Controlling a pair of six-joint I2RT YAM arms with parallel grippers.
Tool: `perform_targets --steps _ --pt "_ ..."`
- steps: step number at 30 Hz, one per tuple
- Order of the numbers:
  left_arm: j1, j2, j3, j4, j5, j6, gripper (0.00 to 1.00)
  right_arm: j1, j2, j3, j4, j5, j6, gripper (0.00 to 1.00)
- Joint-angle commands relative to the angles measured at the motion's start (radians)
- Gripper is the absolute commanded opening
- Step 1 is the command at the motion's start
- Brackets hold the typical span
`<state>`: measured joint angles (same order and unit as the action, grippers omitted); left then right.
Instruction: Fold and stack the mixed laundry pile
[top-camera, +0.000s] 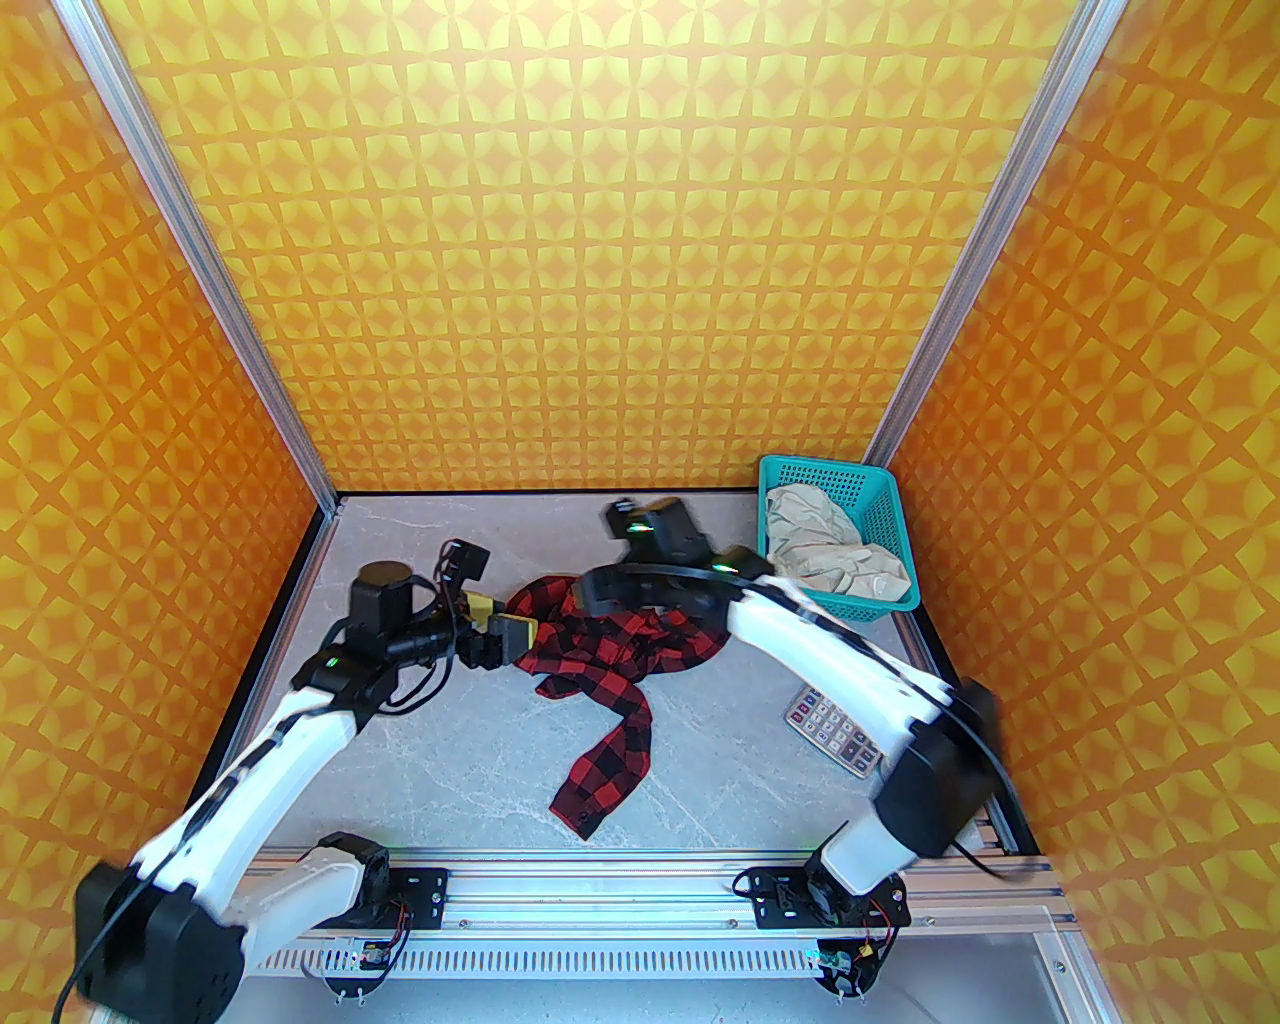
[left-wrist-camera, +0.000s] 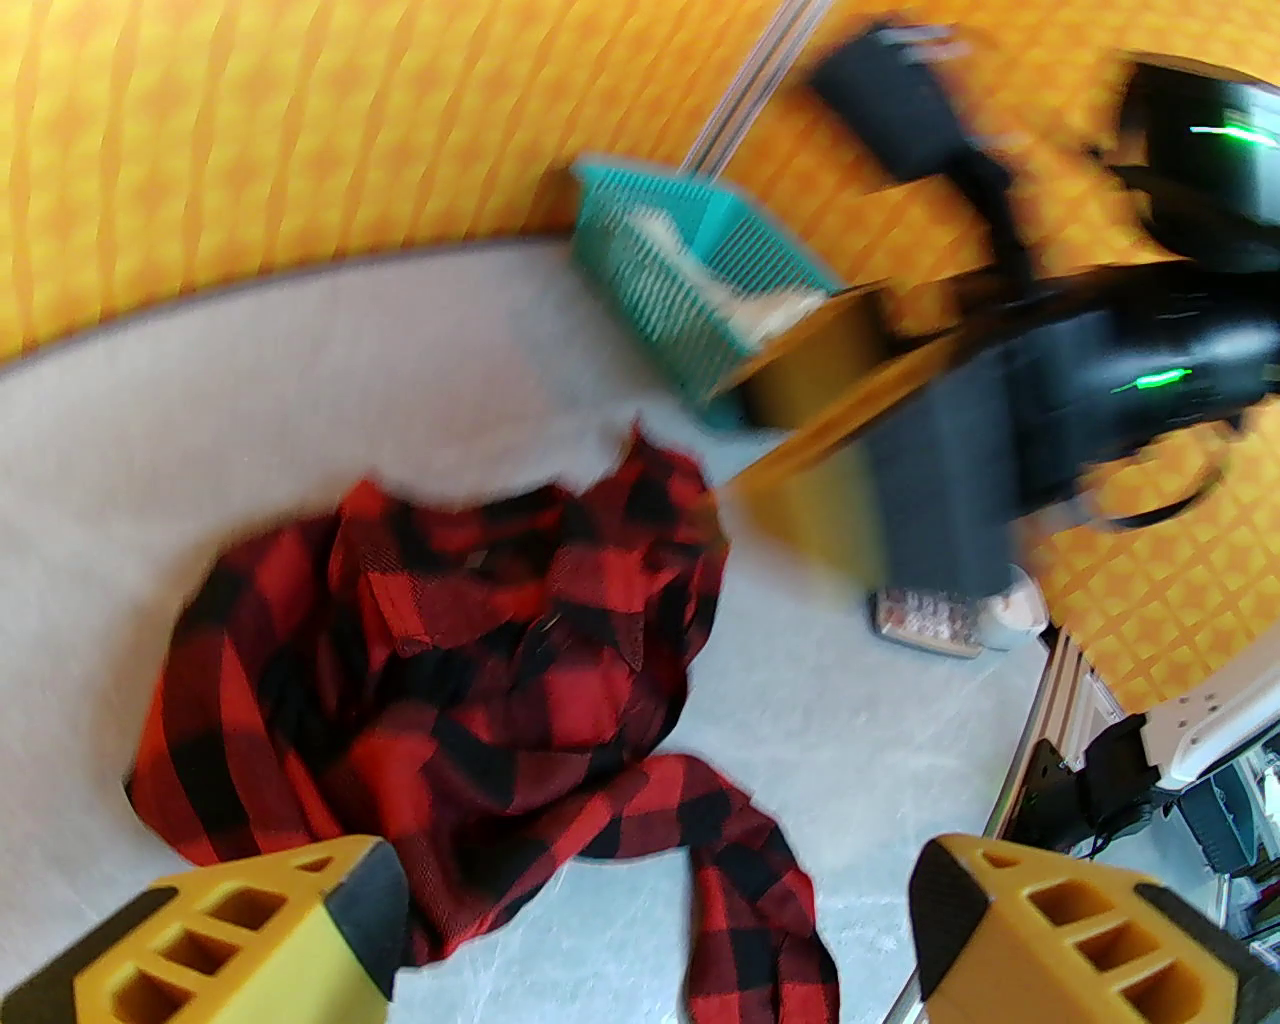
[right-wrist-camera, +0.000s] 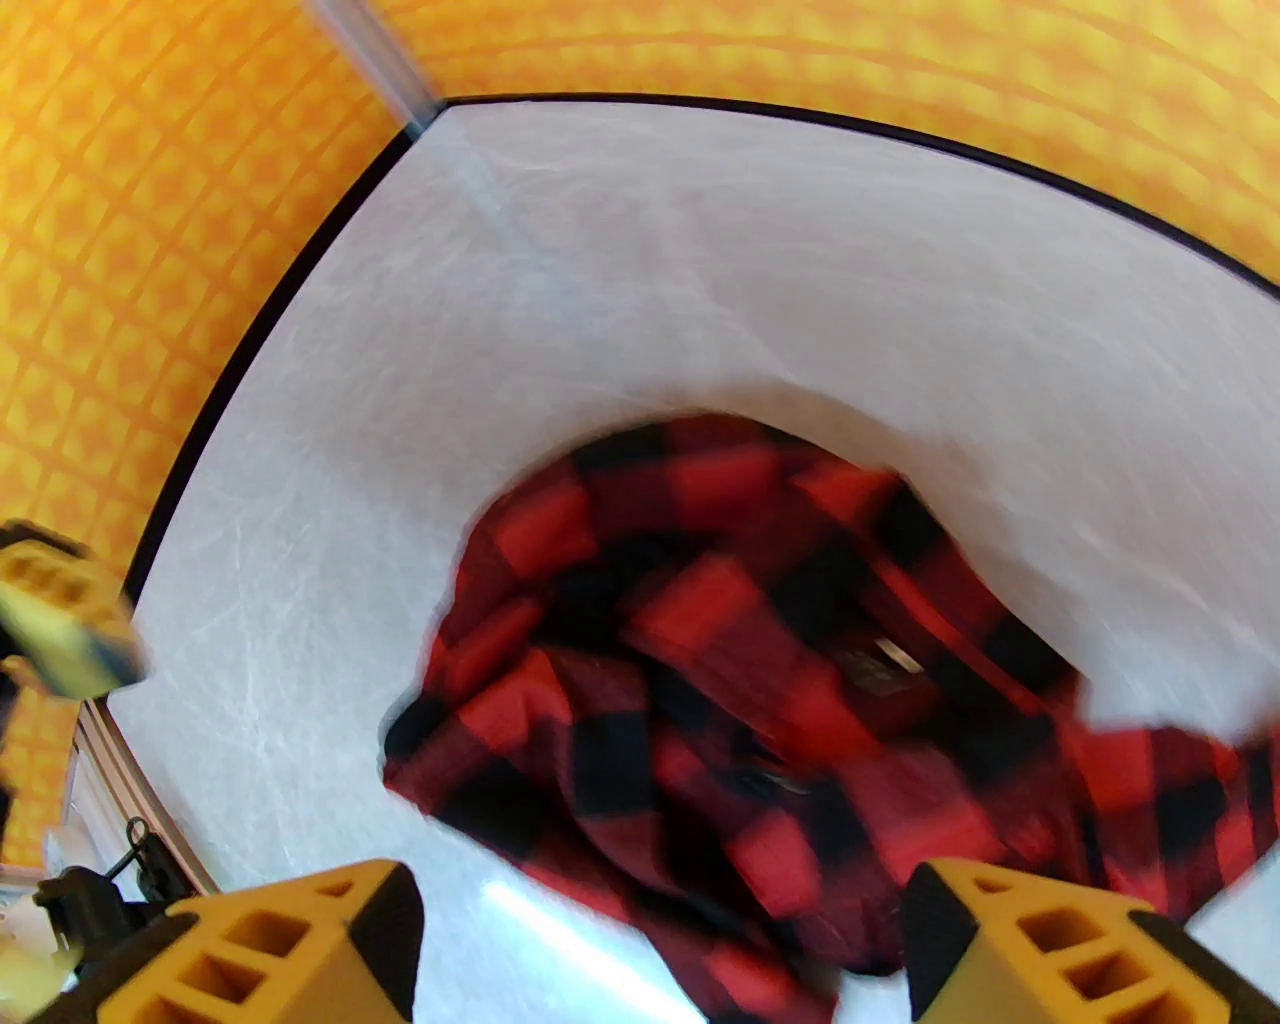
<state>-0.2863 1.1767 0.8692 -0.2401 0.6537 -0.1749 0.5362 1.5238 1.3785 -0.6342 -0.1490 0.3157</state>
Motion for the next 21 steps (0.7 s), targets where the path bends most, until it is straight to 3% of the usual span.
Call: perform_targets --steps 1,4,7,11,15,18,21 --pt "-0.024 0.094 0.058 -0.046 -0.047 0.016 0.85 -0.115 -0.097 -0.15 -0.053 0.001 0.109 0.78" --pt "-0.04 0.207 0.104 -0.063 -0.087 0.012 0.85 -0.184 -0.128 -0.267 -0.06 0.004 0.169 0.74" --pt "-0.042 0.327 0.153 -0.093 -0.139 -0.002 0.86 -0.202 -0.103 -0.359 0.042 -0.033 0.255 0.68" --pt "-0.042 0.444 0.203 -0.157 -0.241 0.014 0.89 -0.2 0.026 -0.409 0.167 -0.093 0.321 0.69" --pt "-0.044 0.535 0.226 -0.146 -0.245 -0.002 0.87 -0.183 0.145 -0.408 0.257 -0.104 0.322 0.72" --pt "-0.044 0.581 0.228 -0.078 -0.219 -0.023 0.72 -0.173 0.24 -0.377 0.366 -0.144 0.34 0.69" --pt "-0.044 0.586 0.235 -0.008 -0.203 -0.03 0.36 -0.171 0.327 -0.305 0.42 -0.15 0.336 0.57"
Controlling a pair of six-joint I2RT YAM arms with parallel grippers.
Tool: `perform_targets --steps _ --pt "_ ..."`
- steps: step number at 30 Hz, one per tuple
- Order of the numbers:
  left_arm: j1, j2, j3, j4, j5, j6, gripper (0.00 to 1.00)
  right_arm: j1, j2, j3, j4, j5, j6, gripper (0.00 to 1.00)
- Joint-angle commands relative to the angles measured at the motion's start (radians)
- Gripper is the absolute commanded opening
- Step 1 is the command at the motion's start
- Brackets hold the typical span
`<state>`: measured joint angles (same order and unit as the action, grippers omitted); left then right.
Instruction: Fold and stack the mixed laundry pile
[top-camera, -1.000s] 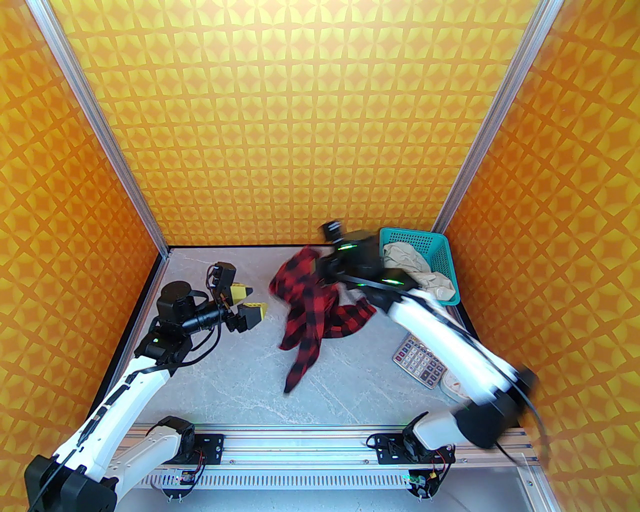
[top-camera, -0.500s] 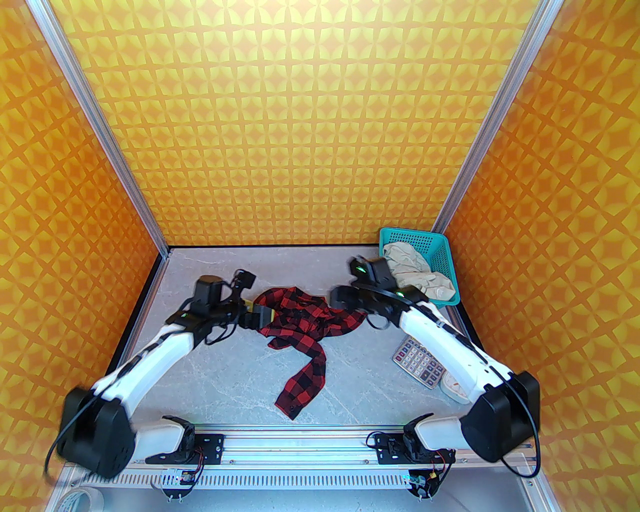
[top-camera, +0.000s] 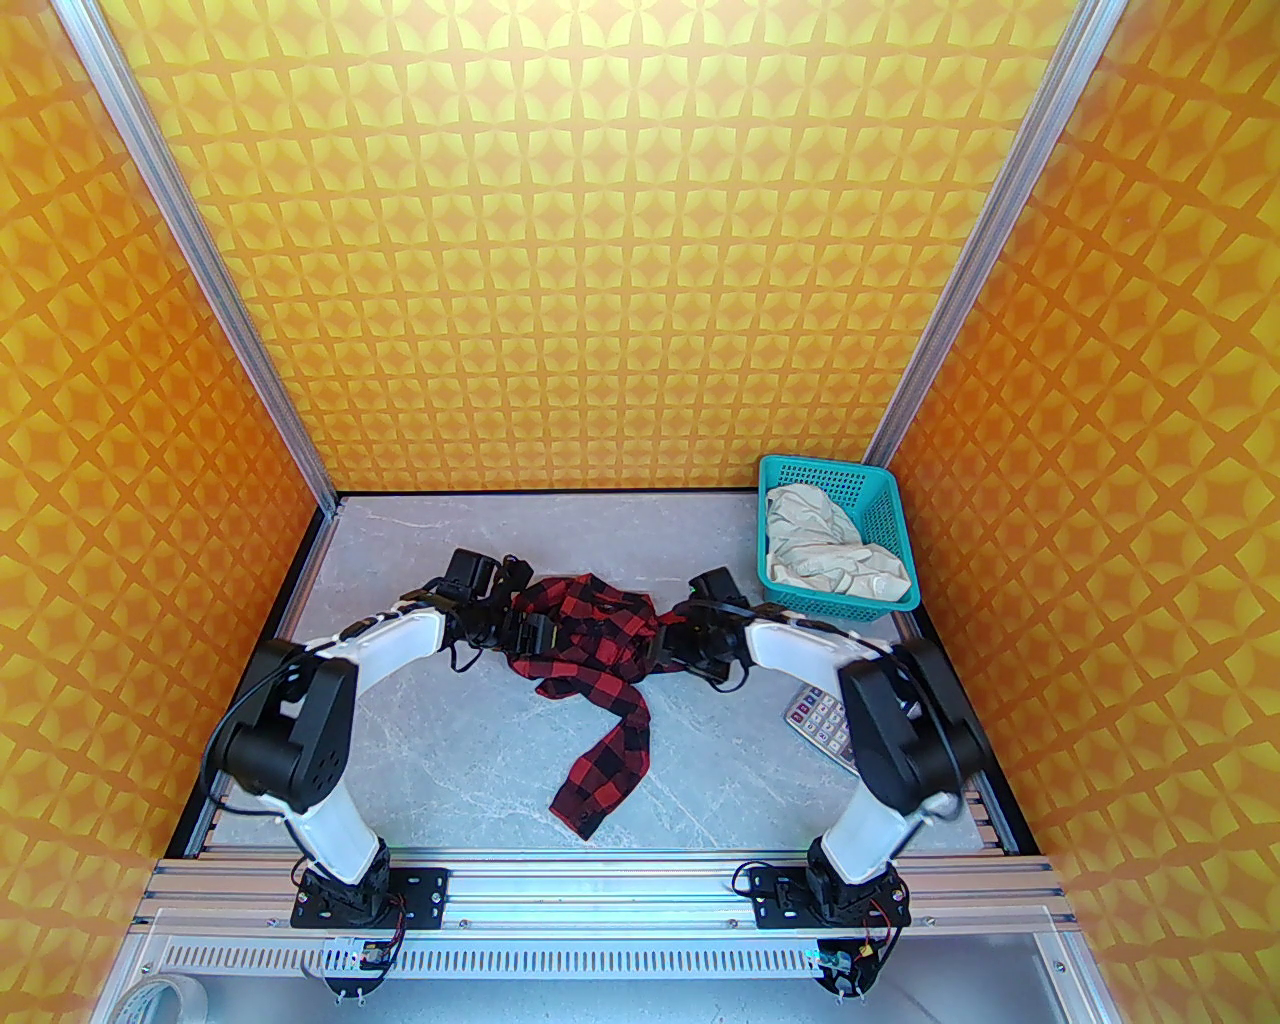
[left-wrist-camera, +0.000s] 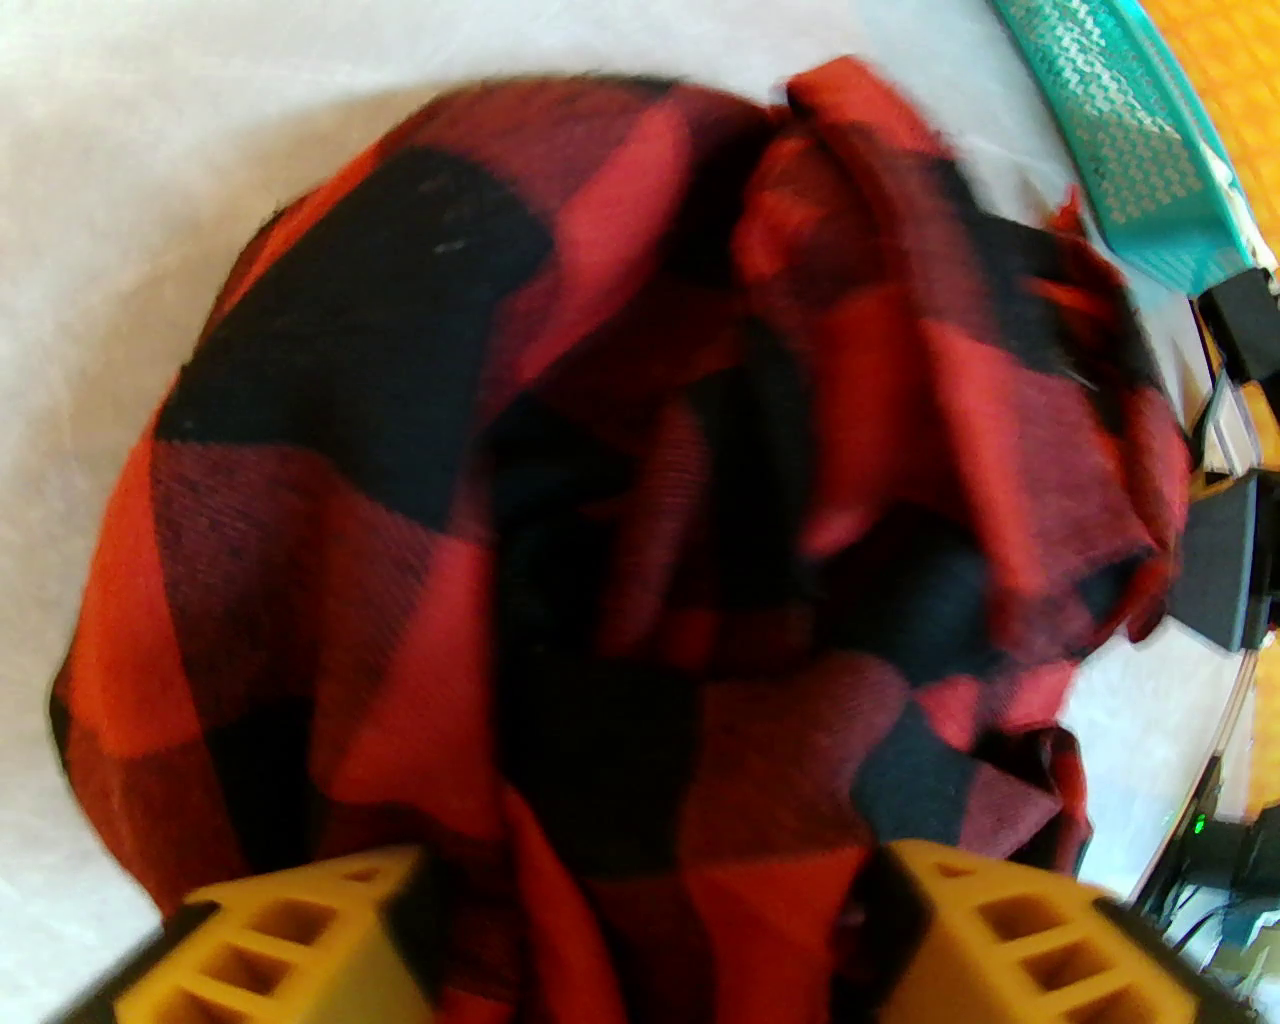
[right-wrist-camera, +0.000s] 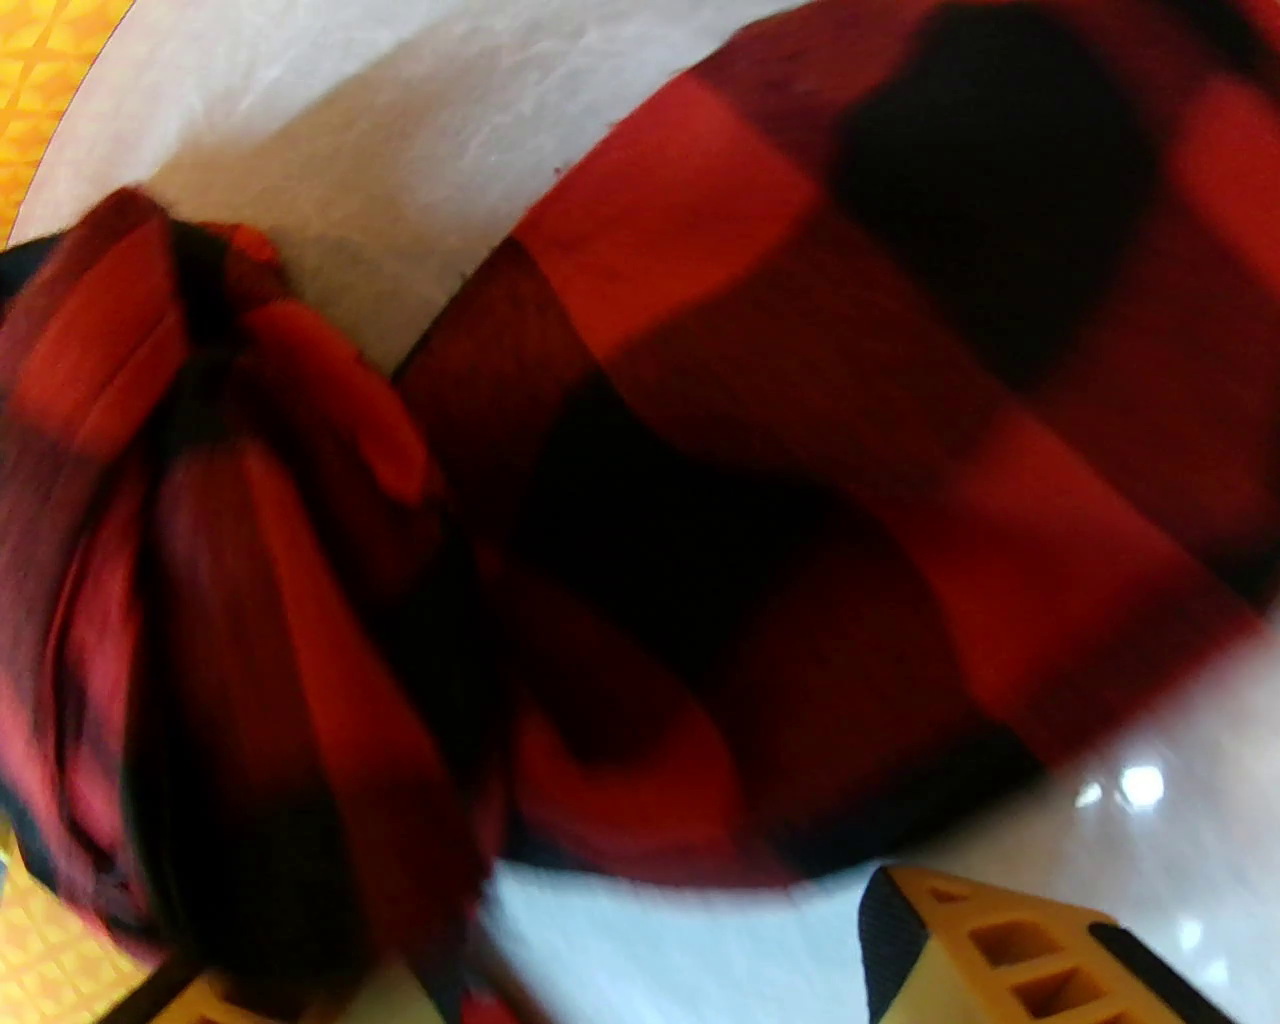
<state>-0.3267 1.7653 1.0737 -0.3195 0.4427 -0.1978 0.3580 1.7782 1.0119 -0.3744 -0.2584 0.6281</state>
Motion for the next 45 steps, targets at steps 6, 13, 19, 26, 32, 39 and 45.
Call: perform_targets --steps 6,13,19,26,32,39,45 --pt "0.007 -0.129 0.011 0.187 0.006 0.017 0.0 0.007 0.128 0.215 0.104 0.026 -0.057 0.11" --pt "0.041 -0.37 0.061 0.089 0.007 0.129 0.0 0.003 -0.118 0.292 -0.03 0.144 -0.181 0.0" --pt "0.09 -0.543 0.121 -0.027 0.006 0.196 0.0 -0.006 -0.341 0.383 -0.136 0.264 -0.274 0.0" --pt "0.15 -0.727 0.209 -0.135 0.007 0.266 0.0 -0.013 -0.501 0.523 -0.284 0.343 -0.36 0.0" --pt "0.149 -0.802 0.332 -0.204 0.006 0.309 0.0 -0.014 -0.599 0.631 -0.386 0.39 -0.403 0.0" --pt "0.15 -0.749 0.547 -0.317 -0.002 0.332 0.0 -0.014 -0.634 0.755 -0.493 0.383 -0.436 0.0" --pt "0.15 -0.622 0.601 -0.295 0.001 0.221 0.0 -0.014 -0.599 0.864 -0.582 0.47 -0.474 0.0"
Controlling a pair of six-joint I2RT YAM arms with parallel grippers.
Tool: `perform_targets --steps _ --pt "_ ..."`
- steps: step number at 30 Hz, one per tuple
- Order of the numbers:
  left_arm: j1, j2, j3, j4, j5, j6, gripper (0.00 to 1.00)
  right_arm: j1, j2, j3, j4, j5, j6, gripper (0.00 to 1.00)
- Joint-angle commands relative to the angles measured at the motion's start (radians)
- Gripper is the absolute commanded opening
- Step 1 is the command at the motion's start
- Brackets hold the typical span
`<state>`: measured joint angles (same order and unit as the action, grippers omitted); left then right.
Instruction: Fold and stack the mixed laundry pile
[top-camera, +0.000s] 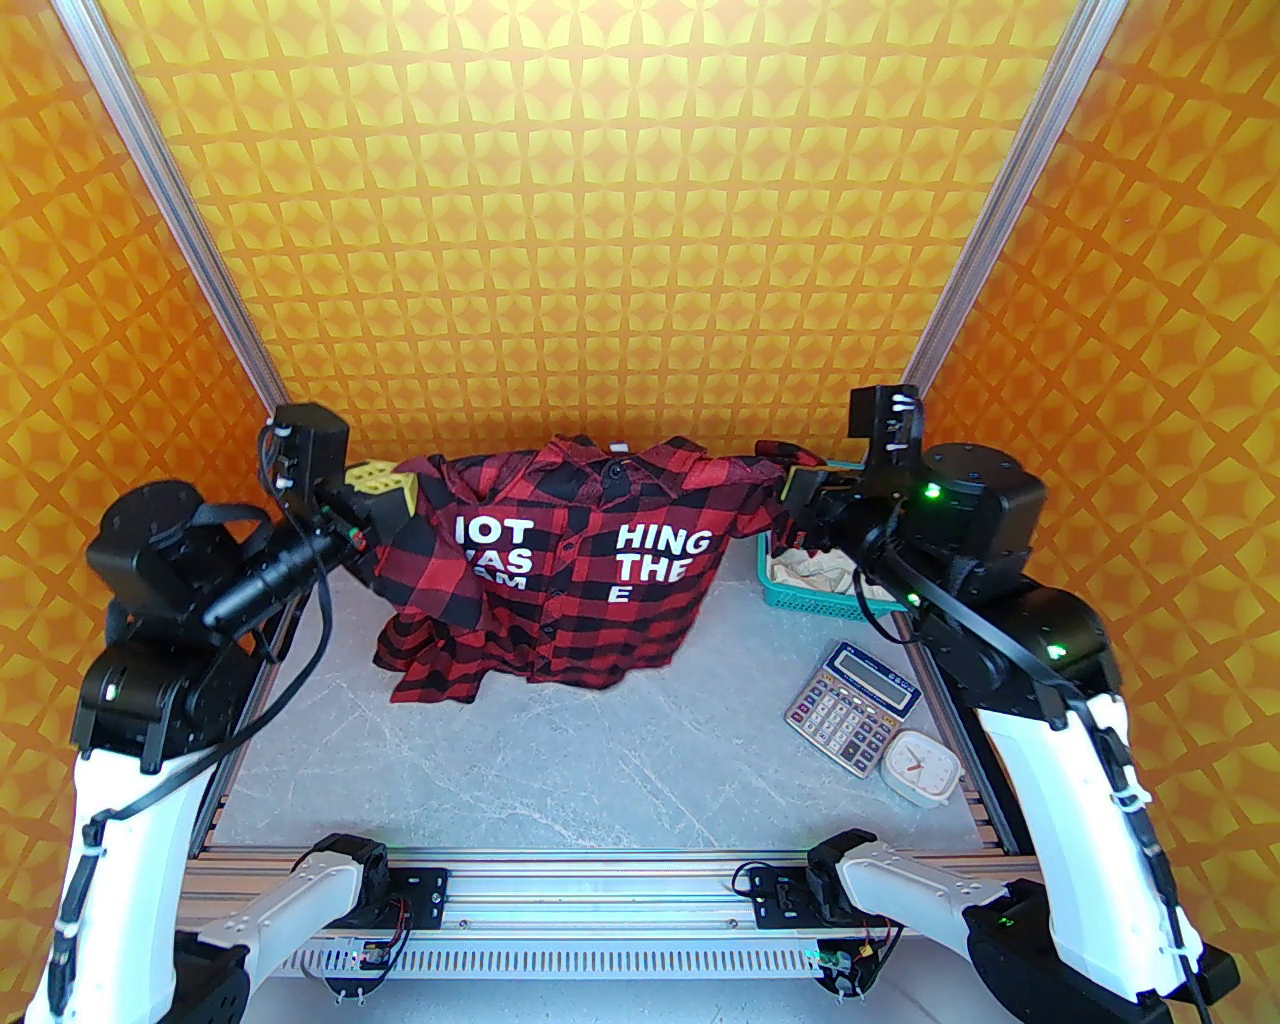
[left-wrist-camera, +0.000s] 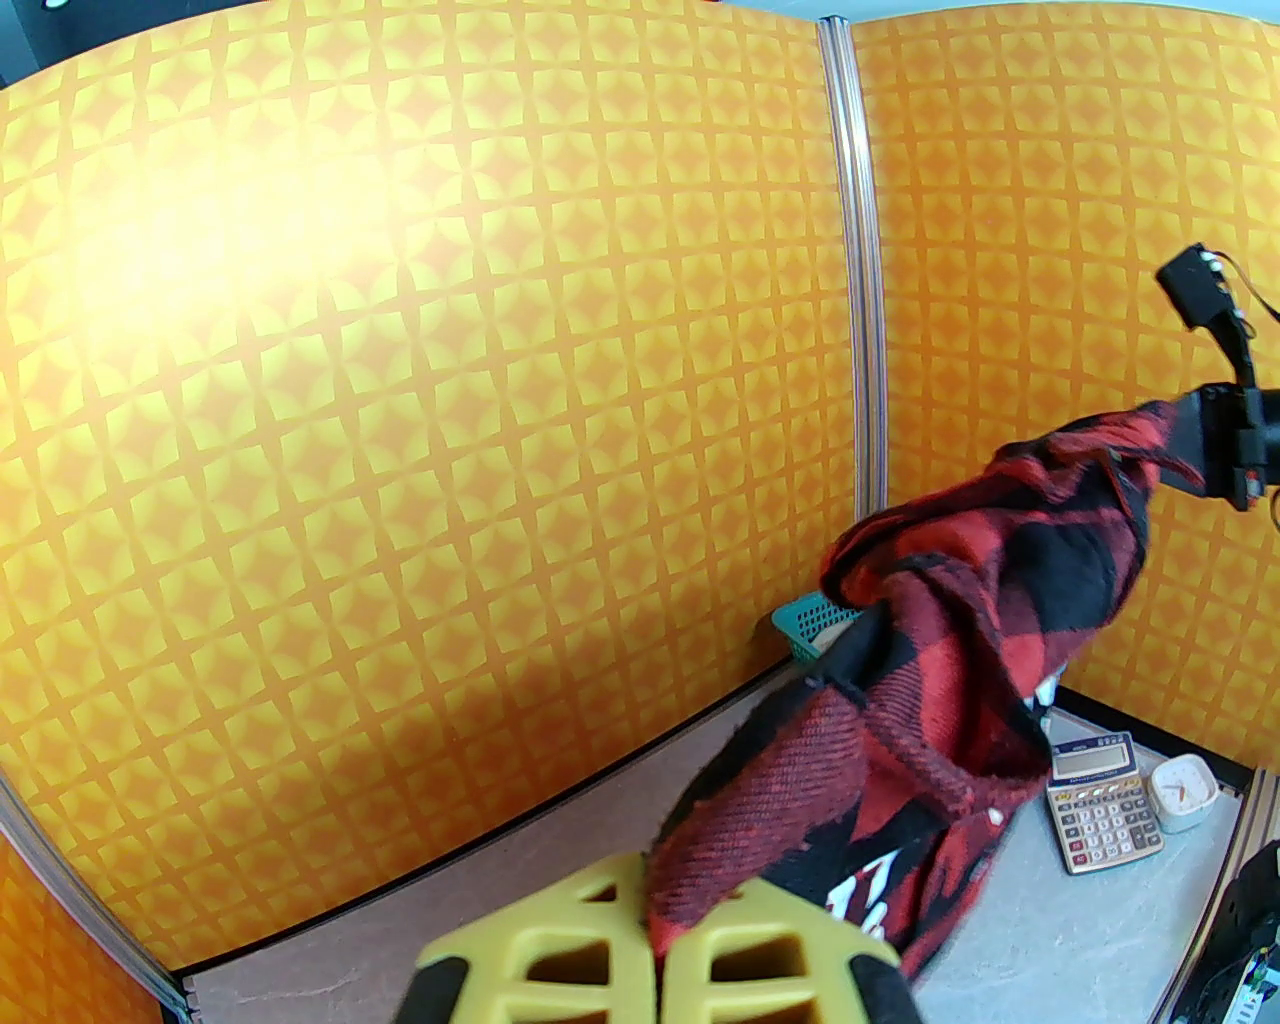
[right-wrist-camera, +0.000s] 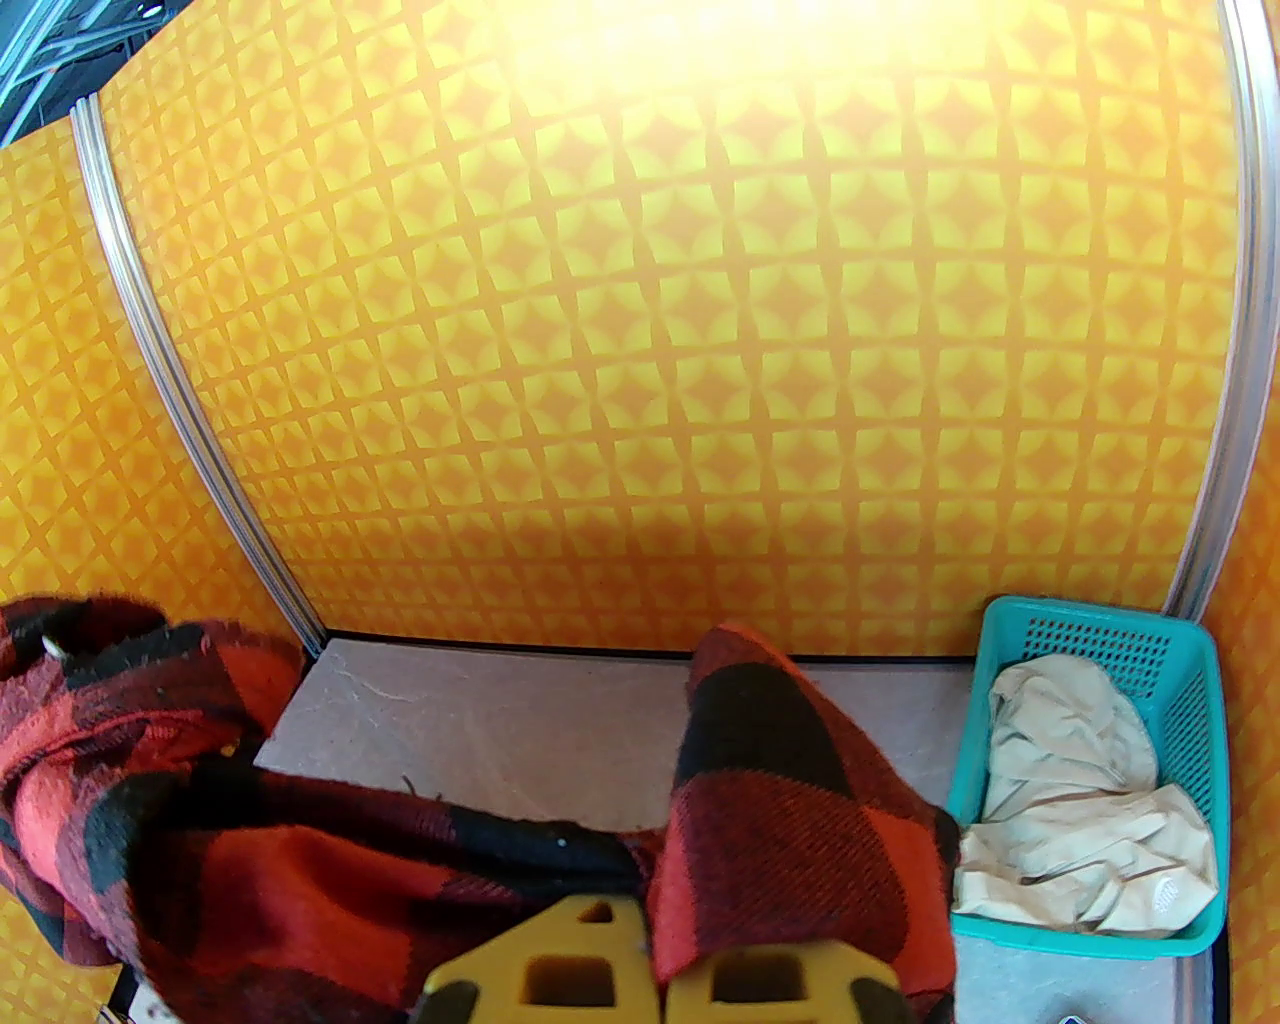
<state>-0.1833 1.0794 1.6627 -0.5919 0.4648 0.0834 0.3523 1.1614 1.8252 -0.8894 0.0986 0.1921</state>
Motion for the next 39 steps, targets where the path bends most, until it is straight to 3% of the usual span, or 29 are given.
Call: perform_targets --steps 1,8,11,18,24,27,30,34,35,37,39 --pt "0.008 0.076 0.009 -0.017 -0.02 -0.086 0.0 -0.007 0.032 0.08 -0.08 0.128 -0.048 0.0" --pt "0.002 0.083 -0.062 -0.014 0.014 -0.165 0.0 -0.008 0.156 0.273 -0.153 0.151 -0.092 0.0" --pt "0.001 0.083 -0.112 0.071 0.03 -0.193 0.0 -0.008 0.183 0.301 -0.147 0.145 -0.101 0.0" --pt "-0.016 0.337 -0.134 0.591 0.058 -0.262 0.0 -0.009 0.329 0.448 -0.103 0.113 -0.14 0.0" --pt "-0.012 0.707 0.22 0.852 0.04 -0.245 0.0 -0.018 0.493 0.726 -0.075 -0.016 -0.172 0.0" --pt "-0.009 0.84 0.414 0.923 0.037 -0.248 0.0 -0.019 0.49 0.745 -0.052 -0.112 -0.181 0.0" --pt "0.01 0.902 0.48 1.014 0.025 -0.264 0.0 -0.016 0.401 0.59 -0.015 -0.233 -0.181 0.0" --pt "0.049 0.843 0.288 1.088 0.018 -0.288 0.04 0.049 0.202 0.128 0.09 -0.321 -0.173 0.0" --pt "0.057 0.808 0.207 1.111 0.019 -0.289 0.11 0.088 0.161 0.018 0.111 -0.316 -0.178 0.0" --pt "0.072 0.718 -0.019 1.139 0.019 -0.269 0.33 0.185 0.076 -0.262 0.193 -0.316 -0.153 0.0" --pt "0.09 0.642 -0.206 1.108 0.002 -0.243 0.64 0.283 0.022 -0.491 0.301 -0.307 -0.092 0.0"
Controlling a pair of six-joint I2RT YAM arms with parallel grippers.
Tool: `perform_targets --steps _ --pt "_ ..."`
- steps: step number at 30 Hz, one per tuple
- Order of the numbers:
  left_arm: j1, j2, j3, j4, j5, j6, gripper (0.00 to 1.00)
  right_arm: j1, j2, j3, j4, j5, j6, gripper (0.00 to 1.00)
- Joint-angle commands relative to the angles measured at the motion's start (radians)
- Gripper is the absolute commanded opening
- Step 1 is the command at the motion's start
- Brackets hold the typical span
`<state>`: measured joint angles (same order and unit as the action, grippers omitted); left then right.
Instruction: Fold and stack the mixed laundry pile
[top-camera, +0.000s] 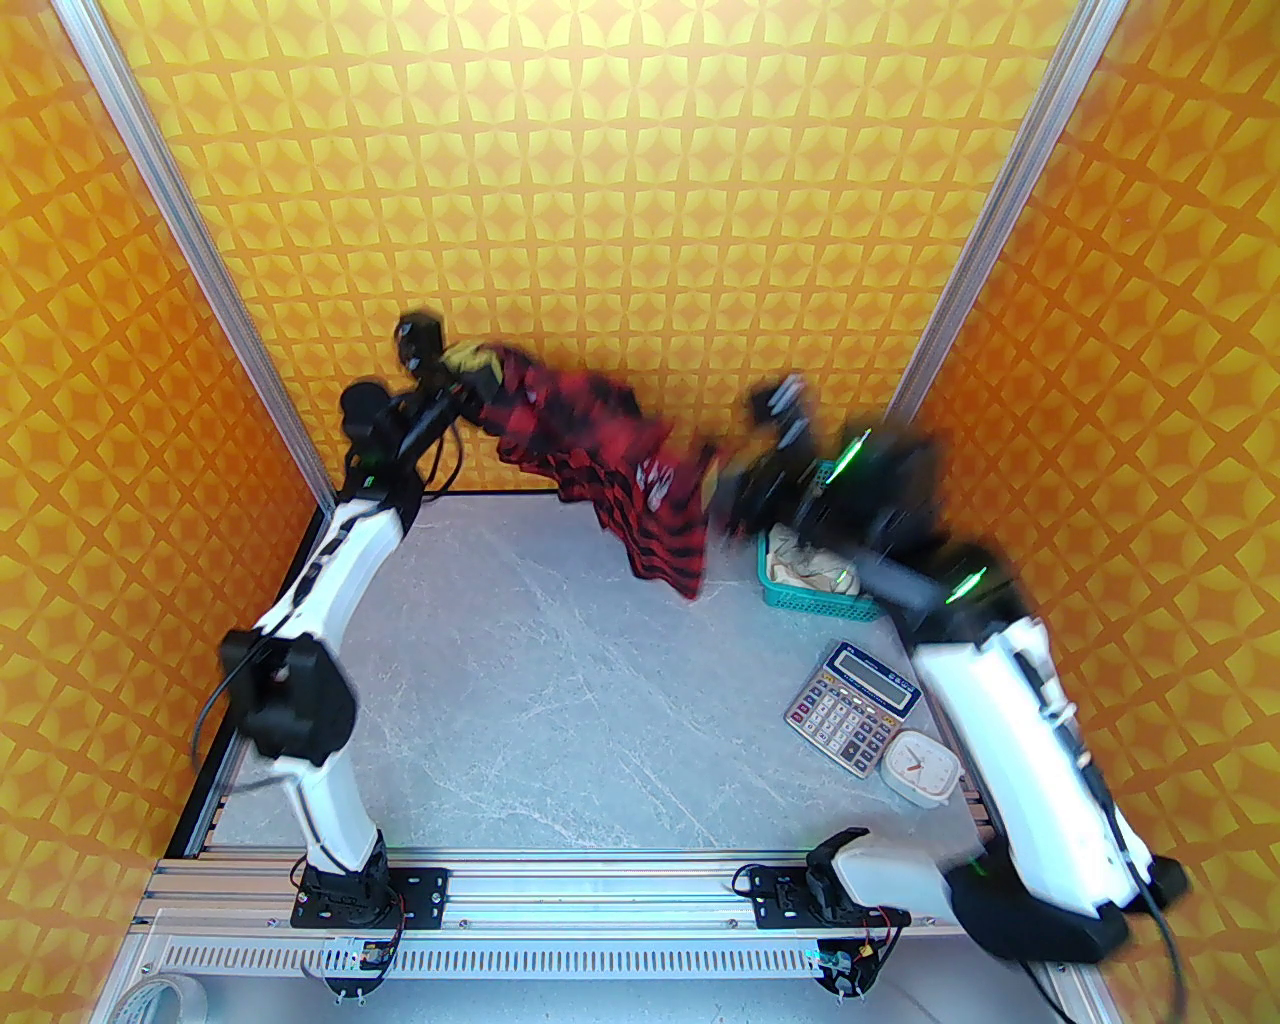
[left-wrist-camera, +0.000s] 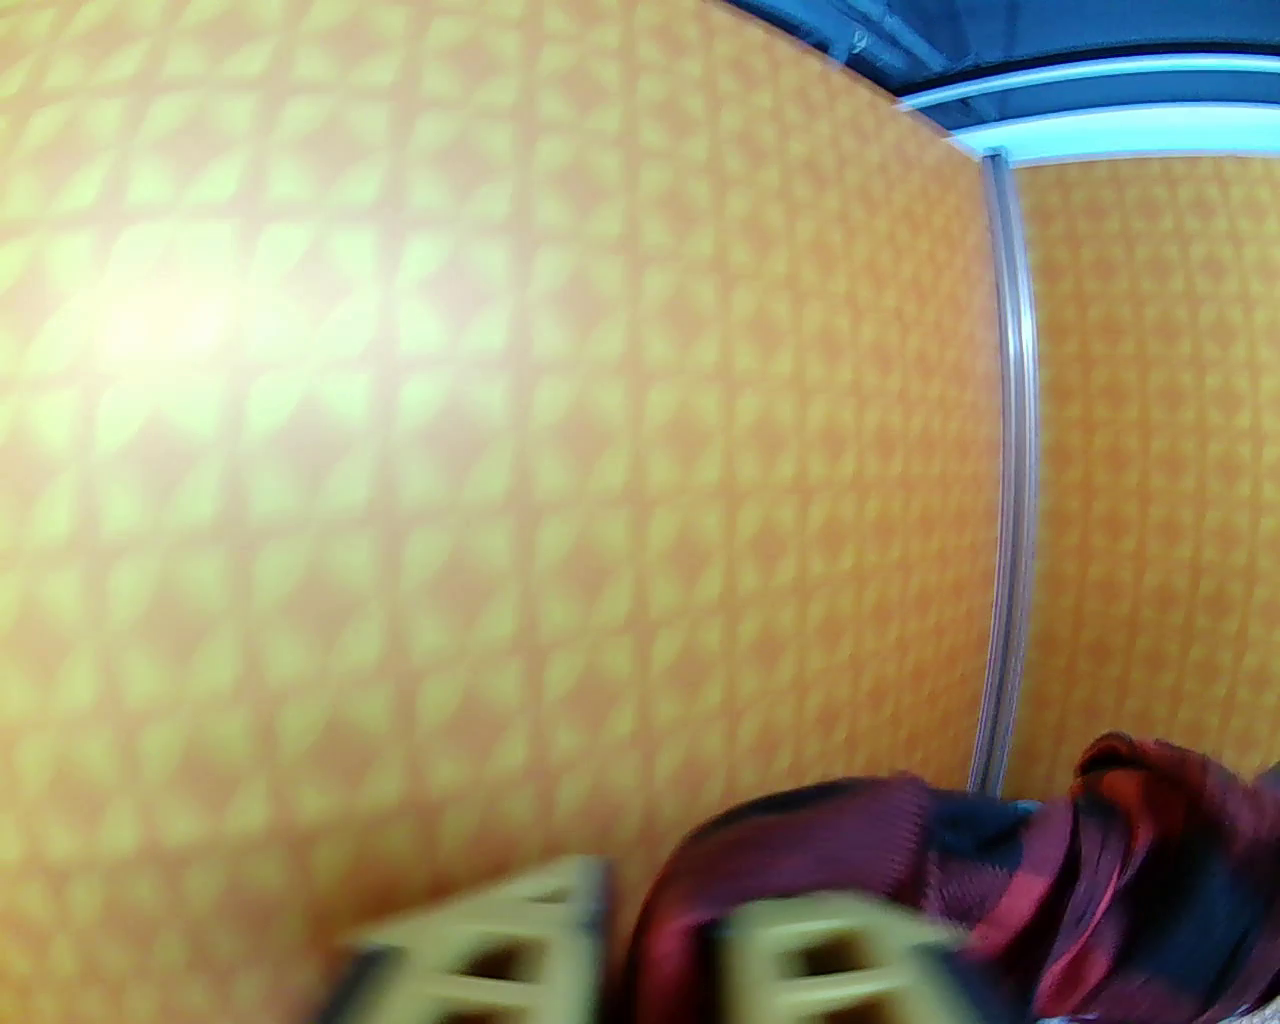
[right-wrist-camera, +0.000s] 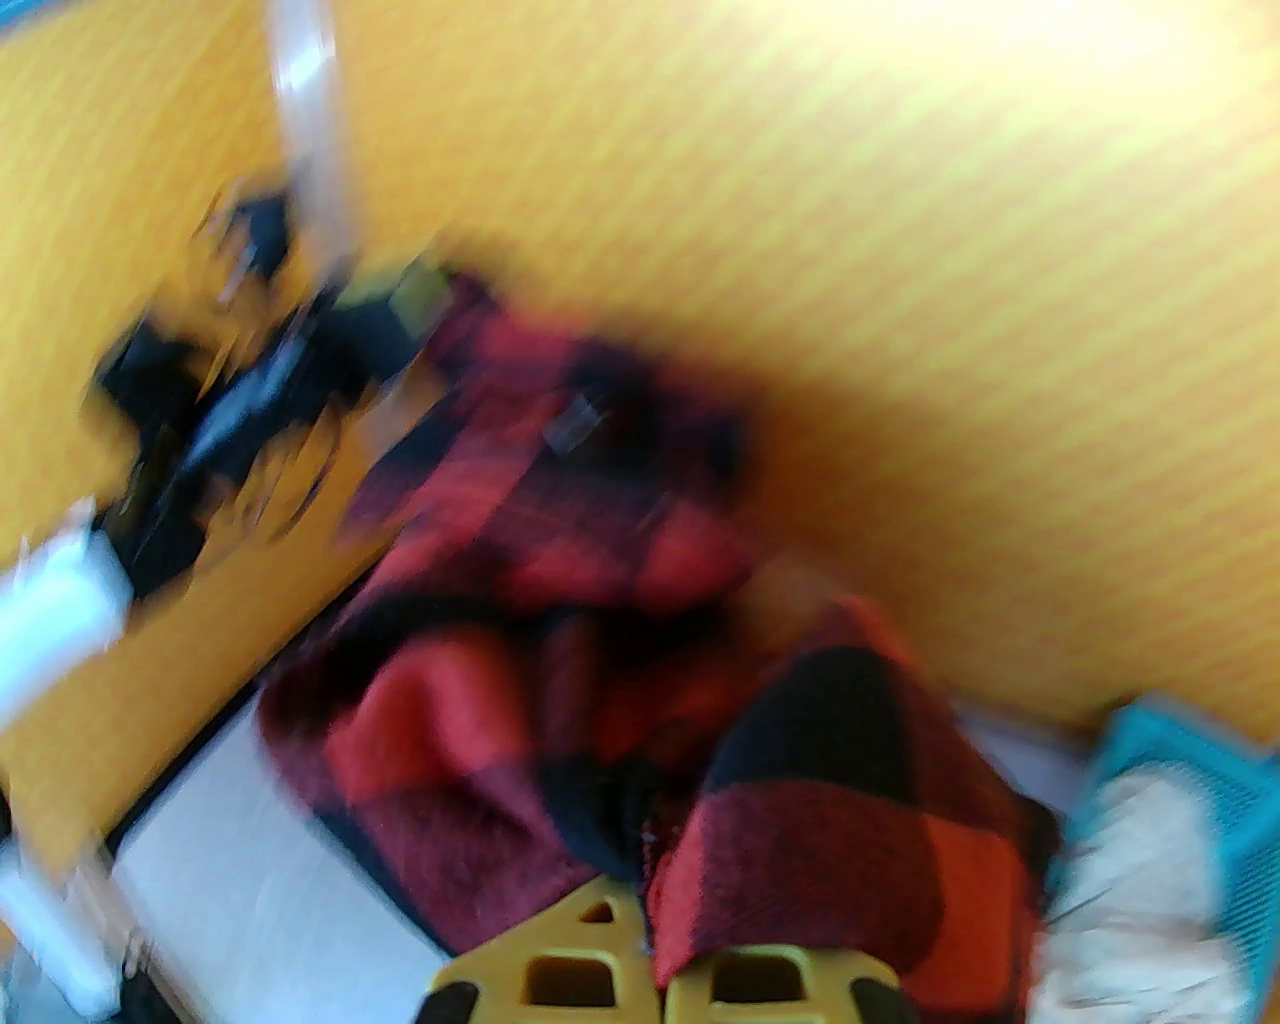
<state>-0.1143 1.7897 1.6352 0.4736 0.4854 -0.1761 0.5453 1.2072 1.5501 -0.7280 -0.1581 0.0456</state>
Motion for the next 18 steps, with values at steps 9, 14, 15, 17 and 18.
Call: perform_targets --steps 9,14,15,17,18 --pt "0.081 -0.332 -0.6 -0.281 -0.112 -0.014 0.97 0.412 0.071 -0.469 0.237 0.0 0.215 0.73" --pt "0.018 -0.462 -0.662 -0.56 -0.154 -0.077 0.87 0.277 0.118 -0.369 0.056 0.132 0.242 0.77" --pt "-0.004 -0.484 -0.676 -0.611 -0.165 -0.096 0.86 0.215 0.128 -0.369 0.053 0.132 0.26 0.76" --pt "-0.044 -0.508 -0.714 -0.683 -0.182 -0.163 0.83 0.108 0.16 -0.375 0.059 0.149 0.284 0.74" --pt "-0.064 -0.512 -0.74 -0.7 -0.182 -0.196 0.81 0.06 0.194 -0.367 0.058 0.167 0.292 0.71"
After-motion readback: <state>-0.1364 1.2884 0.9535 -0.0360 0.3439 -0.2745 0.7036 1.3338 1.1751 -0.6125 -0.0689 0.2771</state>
